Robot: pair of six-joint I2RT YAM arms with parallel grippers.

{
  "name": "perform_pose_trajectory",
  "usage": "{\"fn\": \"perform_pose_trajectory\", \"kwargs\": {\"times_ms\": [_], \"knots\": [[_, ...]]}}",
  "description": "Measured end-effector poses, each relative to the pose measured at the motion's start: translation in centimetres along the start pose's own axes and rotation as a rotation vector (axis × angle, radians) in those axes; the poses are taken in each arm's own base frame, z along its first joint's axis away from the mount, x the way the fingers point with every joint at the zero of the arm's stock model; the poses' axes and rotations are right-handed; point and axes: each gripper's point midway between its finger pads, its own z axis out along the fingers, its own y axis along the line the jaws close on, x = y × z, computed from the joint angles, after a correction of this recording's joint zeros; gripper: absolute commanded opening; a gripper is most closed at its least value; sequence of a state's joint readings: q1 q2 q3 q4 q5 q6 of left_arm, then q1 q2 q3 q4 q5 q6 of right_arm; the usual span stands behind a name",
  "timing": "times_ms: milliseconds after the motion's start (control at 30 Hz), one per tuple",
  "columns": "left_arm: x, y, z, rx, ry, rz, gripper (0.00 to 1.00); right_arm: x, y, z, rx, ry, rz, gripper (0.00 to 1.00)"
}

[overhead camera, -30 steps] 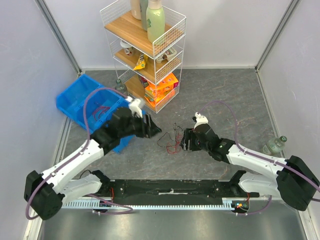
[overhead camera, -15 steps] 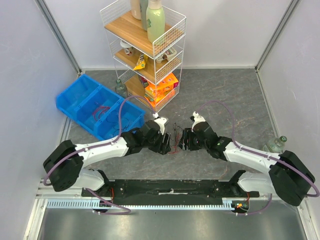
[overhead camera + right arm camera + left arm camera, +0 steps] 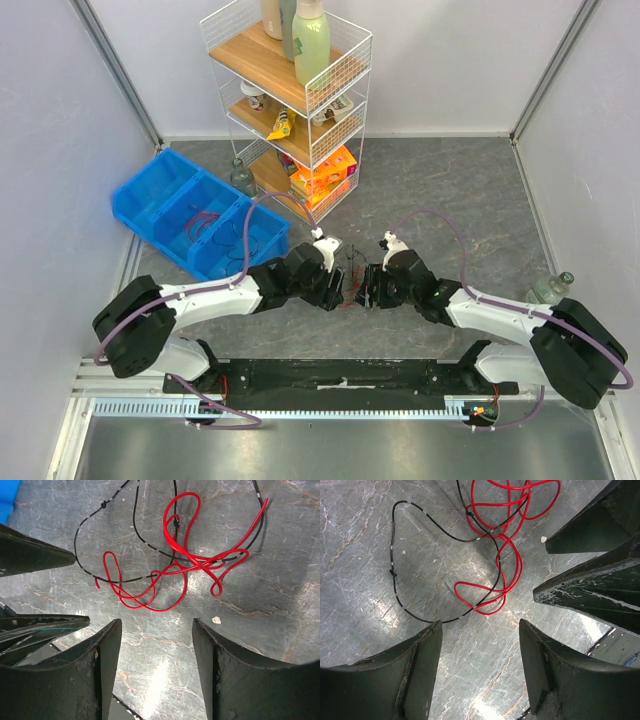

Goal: Untangle the cables

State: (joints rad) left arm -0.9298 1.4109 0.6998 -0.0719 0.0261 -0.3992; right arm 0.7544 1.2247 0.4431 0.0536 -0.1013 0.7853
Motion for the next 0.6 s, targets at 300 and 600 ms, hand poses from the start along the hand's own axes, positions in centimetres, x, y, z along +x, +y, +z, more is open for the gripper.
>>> {"fn": "perform_pose_trajectory", "kwargs": {"times_ms": [300, 600], "knots": [[-1.6, -0.8, -0.8, 0.027, -0.056, 0.008, 0.72, 0.3, -0.1, -0.2, -0.007, -0.004, 0.007, 0.66], [0.2, 0.1, 1.1, -0.019, 0.05, 0.007, 0.6, 0.3, 0.1, -0.9, -0.03, -0.026, 0.016, 0.66]]}}
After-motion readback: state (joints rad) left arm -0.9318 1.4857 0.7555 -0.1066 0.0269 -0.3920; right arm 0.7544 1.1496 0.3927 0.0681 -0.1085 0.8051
